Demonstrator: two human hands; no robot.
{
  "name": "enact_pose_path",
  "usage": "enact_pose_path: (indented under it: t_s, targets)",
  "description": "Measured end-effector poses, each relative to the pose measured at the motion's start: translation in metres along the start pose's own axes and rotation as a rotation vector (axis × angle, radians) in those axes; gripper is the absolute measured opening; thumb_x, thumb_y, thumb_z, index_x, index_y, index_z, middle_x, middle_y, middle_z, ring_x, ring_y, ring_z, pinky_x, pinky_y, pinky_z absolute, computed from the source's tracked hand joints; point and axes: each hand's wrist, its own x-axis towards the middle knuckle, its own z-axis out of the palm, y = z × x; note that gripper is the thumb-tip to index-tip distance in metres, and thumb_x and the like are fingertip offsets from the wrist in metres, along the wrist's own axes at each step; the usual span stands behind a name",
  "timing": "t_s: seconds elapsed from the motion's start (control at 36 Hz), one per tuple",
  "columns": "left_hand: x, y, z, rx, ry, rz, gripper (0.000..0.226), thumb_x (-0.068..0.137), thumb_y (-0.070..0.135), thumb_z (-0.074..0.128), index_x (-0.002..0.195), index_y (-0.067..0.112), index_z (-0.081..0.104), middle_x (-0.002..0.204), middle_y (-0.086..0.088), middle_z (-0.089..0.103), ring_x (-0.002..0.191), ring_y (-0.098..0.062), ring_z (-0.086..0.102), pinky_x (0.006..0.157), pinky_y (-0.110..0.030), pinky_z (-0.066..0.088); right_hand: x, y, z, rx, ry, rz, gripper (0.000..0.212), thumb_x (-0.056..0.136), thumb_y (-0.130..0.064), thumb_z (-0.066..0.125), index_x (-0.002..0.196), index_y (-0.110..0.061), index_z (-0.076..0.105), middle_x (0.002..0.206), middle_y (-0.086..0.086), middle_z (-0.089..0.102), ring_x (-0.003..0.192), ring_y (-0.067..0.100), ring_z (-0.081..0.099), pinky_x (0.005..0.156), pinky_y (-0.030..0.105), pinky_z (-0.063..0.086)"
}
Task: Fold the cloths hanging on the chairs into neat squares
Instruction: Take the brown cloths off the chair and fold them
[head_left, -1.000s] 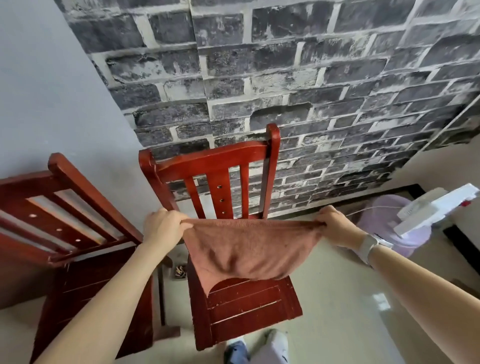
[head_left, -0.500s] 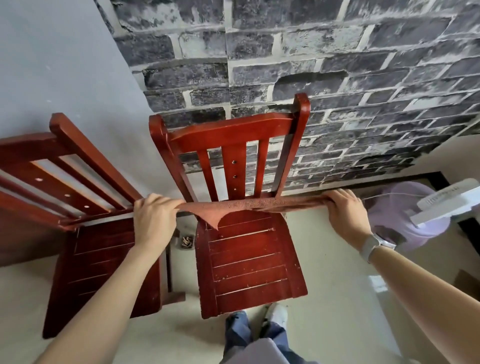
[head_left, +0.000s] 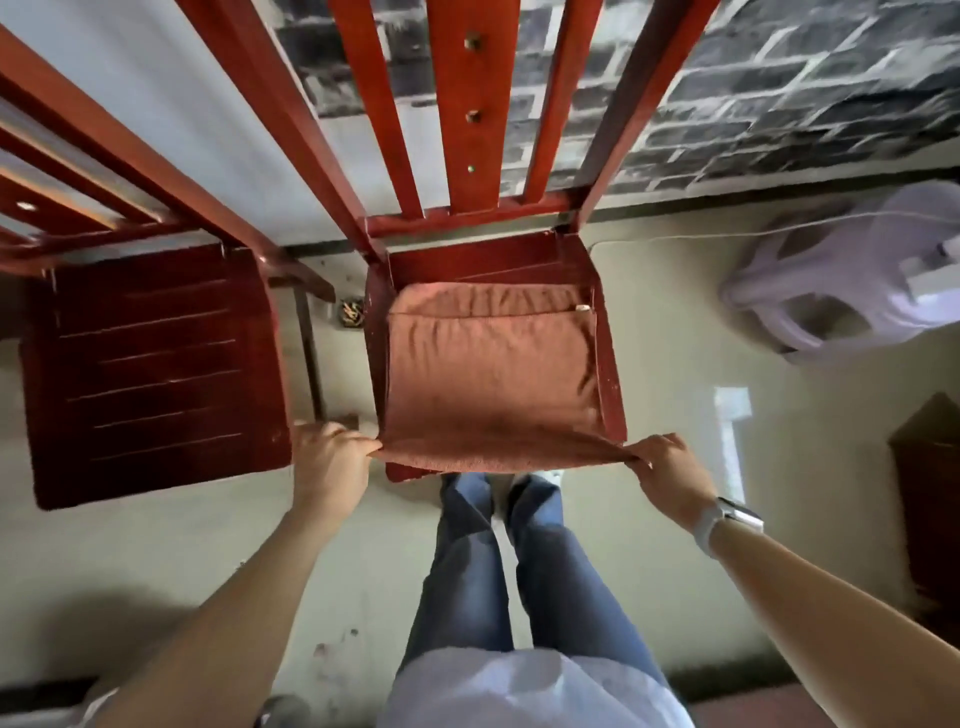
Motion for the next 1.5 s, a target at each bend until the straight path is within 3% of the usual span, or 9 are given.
enact_pose_path:
  t_s: [0.17, 0.25, 0.42, 0.69, 0.86, 1.03, 1.25, 1.39, 1.5]
  targets:
    - [-0.007, 0.002, 0.06, 0.106, -0.52, -0.099, 0.045, 0.086, 0.008, 0.048, 0.122, 0.033, 0.058, 0.122, 0.001, 0.061, 0.117, -0.023, 0.047, 0.09, -0.036, 0.038, -0.003, 0.023, 0.052, -0.097, -0.253, 0.143, 0.039, 0.088, -0.011, 0.041, 0.115, -0.029, 0.063, 0.124, 0.009, 0.056, 0.112, 0.029, 0.054, 0.093, 0.032, 0.044]
    - [0.002, 0.007, 0.069, 0.067, -0.717, -0.151, 0.042, 0.09, 0.013, 0.042, 0.126, 0.033, 0.052, 0.129, -0.001, 0.054, 0.121, -0.025, 0.043, 0.095, -0.037, 0.034, 0.005, 0.021, 0.059, -0.107, -0.311, 0.153, 0.041, 0.09, -0.012, 0.038, 0.118, -0.031, 0.06, 0.131, 0.003, 0.056, 0.119, 0.025, 0.051, 0.099, 0.033, 0.041]
    - [0.056, 0.009, 0.071, -0.081, -0.352, -0.123, 0.026, 0.088, 0.015, 0.048, 0.107, 0.014, 0.065, 0.111, -0.009, 0.064, 0.103, -0.03, 0.057, 0.086, -0.04, 0.045, 0.054, 0.0, 0.054, 0.018, -0.205, 0.158, 0.037, 0.09, -0.01, 0.038, 0.115, -0.025, 0.061, 0.129, 0.008, 0.057, 0.117, 0.028, 0.052, 0.097, 0.032, 0.041]
    - [0.158, 0.0, 0.075, -0.129, 0.015, -0.012, 0.036, 0.086, 0.007, 0.052, 0.122, 0.005, 0.054, 0.125, -0.015, 0.051, 0.112, -0.037, 0.046, 0.089, -0.051, 0.045, 0.152, -0.059, 0.023, 0.008, 0.125, -0.083, 0.05, 0.09, 0.0, 0.037, 0.13, -0.026, 0.05, 0.137, 0.007, 0.043, 0.117, 0.028, 0.043, 0.098, 0.038, 0.039]
    - [0.192, -0.013, 0.078, -0.003, 0.015, -0.012, 0.037, 0.086, 0.015, 0.057, 0.122, 0.007, 0.055, 0.118, -0.015, 0.056, 0.114, -0.036, 0.042, 0.092, -0.05, 0.039, 0.203, -0.068, 0.005, -0.191, 0.273, -0.124, 0.045, 0.086, -0.001, 0.042, 0.125, -0.02, 0.053, 0.134, 0.01, 0.042, 0.122, 0.03, 0.037, 0.101, 0.044, 0.033]
    - [0.205, -0.02, 0.069, 0.006, 0.049, -0.036, 0.016, 0.083, 0.021, 0.063, 0.092, 0.009, 0.067, 0.099, -0.014, 0.057, 0.103, -0.036, 0.044, 0.089, -0.049, 0.036, 0.223, -0.066, -0.005, -0.285, 0.235, -0.085, 0.032, 0.087, -0.014, 0.045, 0.118, -0.014, 0.054, 0.124, 0.012, 0.051, 0.116, 0.03, 0.04, 0.096, 0.044, 0.031]
    - [0.226, -0.034, 0.058, -0.172, -0.144, 0.076, 0.005, 0.081, 0.016, 0.065, 0.077, 0.017, 0.063, 0.151, 0.0, 0.027, 0.142, -0.025, 0.005, 0.11, -0.059, 0.013, 0.221, -0.057, -0.022, -0.23, 0.198, -0.226, 0.032, 0.086, -0.015, 0.05, 0.117, -0.015, 0.057, 0.143, 0.009, 0.034, 0.13, 0.031, 0.029, 0.103, 0.047, 0.029]
    - [0.235, -0.035, 0.05, -0.165, -0.136, 0.156, 0.003, 0.079, 0.015, 0.068, 0.079, 0.012, 0.069, 0.118, -0.006, 0.056, 0.124, -0.026, 0.036, 0.102, -0.051, 0.031, 0.23, -0.055, -0.025, -0.175, 0.174, -0.254, 0.021, 0.085, -0.012, 0.052, 0.102, -0.011, 0.064, 0.135, 0.009, 0.044, 0.126, 0.031, 0.034, 0.1, 0.041, 0.032]
    - [0.231, -0.032, 0.042, -0.205, -0.124, 0.158, 0.006, 0.082, 0.017, 0.065, 0.084, 0.012, 0.068, 0.101, -0.001, 0.053, 0.092, -0.02, 0.052, 0.084, -0.039, 0.043, 0.23, -0.055, -0.025, -0.081, 0.164, -0.235, 0.021, 0.087, -0.009, 0.048, 0.101, -0.008, 0.063, 0.117, 0.015, 0.051, 0.109, 0.036, 0.048, 0.092, 0.041, 0.042]
